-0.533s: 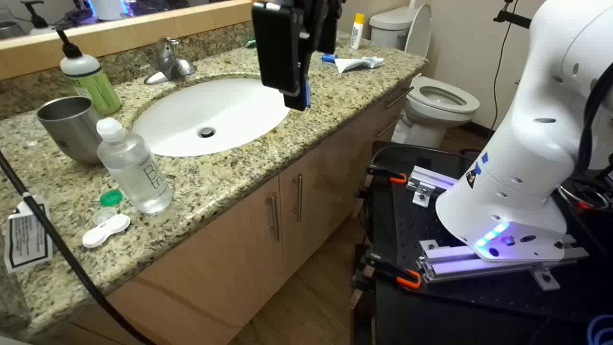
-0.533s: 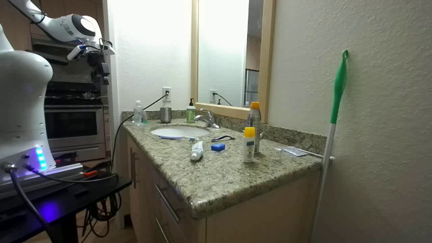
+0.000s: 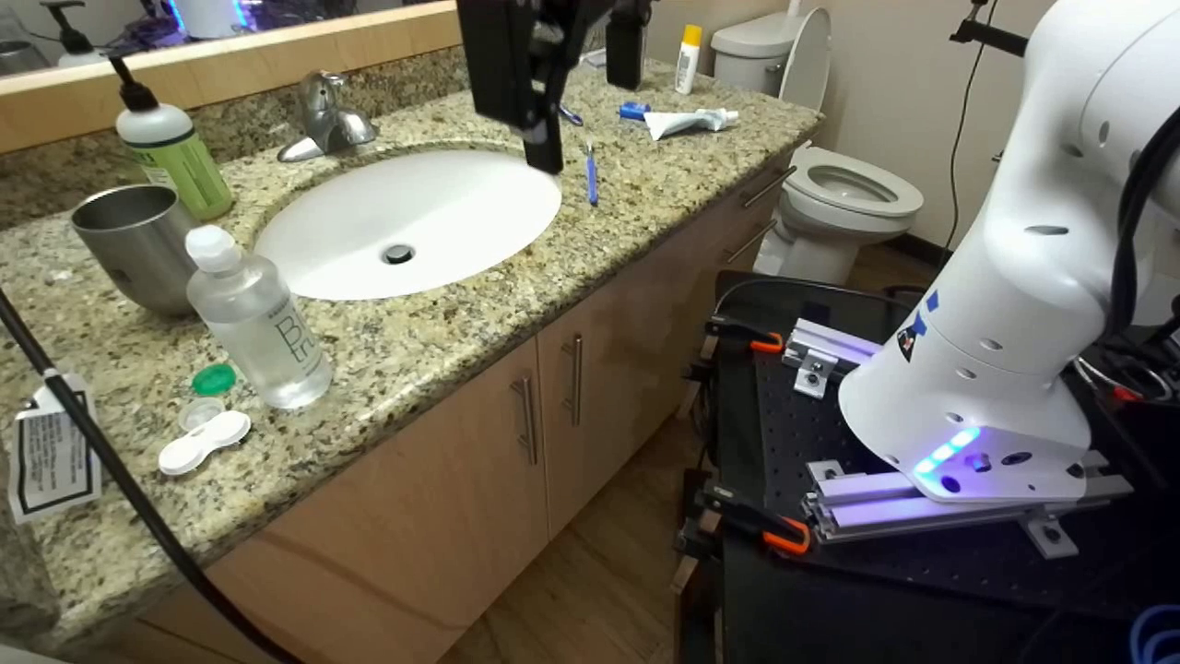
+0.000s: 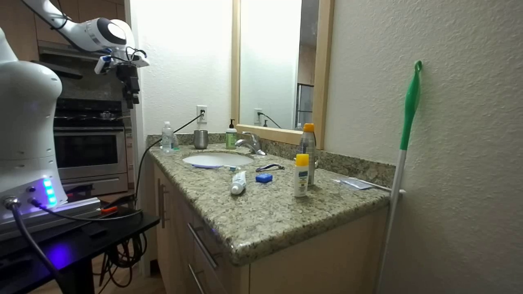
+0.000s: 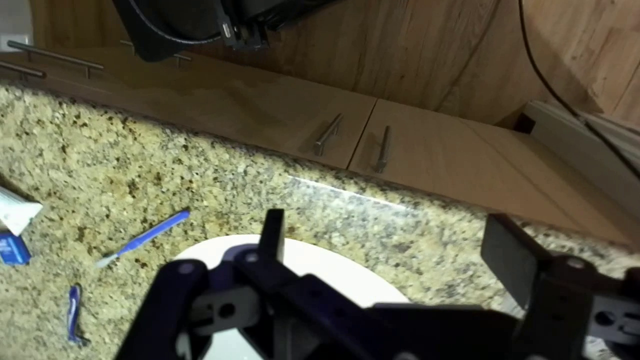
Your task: Move the toothpaste to the front right side of the counter
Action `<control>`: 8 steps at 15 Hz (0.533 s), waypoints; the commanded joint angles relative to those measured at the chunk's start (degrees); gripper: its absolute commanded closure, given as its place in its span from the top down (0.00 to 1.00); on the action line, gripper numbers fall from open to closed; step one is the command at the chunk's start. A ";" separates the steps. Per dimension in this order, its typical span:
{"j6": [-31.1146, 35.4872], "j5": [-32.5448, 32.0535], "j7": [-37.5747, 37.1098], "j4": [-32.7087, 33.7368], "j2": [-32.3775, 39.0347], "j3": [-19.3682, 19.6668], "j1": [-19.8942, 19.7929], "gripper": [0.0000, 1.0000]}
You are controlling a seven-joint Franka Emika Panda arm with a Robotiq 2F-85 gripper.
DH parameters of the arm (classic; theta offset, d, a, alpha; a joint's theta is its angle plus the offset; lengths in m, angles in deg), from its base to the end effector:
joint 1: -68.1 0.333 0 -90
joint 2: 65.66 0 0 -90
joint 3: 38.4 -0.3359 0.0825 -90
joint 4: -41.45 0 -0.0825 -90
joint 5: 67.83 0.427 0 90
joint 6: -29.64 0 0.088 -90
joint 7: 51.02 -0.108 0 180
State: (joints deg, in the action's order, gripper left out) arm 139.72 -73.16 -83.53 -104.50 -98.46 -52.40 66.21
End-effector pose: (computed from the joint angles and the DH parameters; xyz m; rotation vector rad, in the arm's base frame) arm 0.3888 0.0771 0.4502 2.8656 -0.5263 0.0206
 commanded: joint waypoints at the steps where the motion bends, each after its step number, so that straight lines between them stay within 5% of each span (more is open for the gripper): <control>1: 0.99 -0.95 1.75 -0.92 0.04 9.04 -5.85 1.00; 8: 3.17 6.88 -1.20 -2.68 -0.67 20.10 -13.65 1.00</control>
State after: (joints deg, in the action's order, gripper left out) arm 139.98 -70.77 -82.80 -104.88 -99.03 -33.55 54.71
